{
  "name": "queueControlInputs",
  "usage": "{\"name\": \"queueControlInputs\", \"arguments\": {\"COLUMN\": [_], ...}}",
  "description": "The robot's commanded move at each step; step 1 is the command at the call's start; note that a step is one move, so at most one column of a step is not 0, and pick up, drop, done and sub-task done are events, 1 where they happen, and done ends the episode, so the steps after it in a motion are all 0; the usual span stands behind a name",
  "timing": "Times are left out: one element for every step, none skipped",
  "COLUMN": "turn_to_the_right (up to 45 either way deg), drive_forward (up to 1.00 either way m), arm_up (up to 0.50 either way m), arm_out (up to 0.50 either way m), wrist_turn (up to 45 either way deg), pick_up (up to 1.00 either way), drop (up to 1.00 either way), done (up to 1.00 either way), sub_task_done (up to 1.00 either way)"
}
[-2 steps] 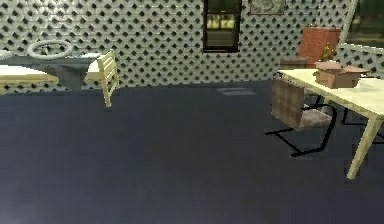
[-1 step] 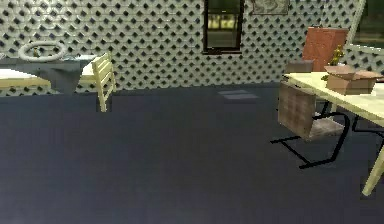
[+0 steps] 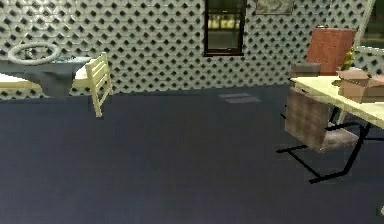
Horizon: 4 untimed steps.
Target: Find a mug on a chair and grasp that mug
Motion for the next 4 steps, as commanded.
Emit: {"name": "queueControlInputs", "arguments": {"turn_to_the_right": [9.0, 0.0, 0.0, 3.0], "drive_forward": [0.00, 1.00, 1.00, 0.00], "arm_up": [0.00, 0.00, 0.00, 0.00], "arm_out": [0.00, 0.00, 0.00, 0.00], "wrist_turn": [0.0, 0.0, 0.0, 0.0], "pick_up": [0.00, 0.00, 0.00, 0.00], "drop": [0.00, 0.00, 0.00, 0.00], "done": [0.00, 0.00, 0.00, 0.00], "sub_task_done": [0.00, 0.00, 0.00, 0.00]}}
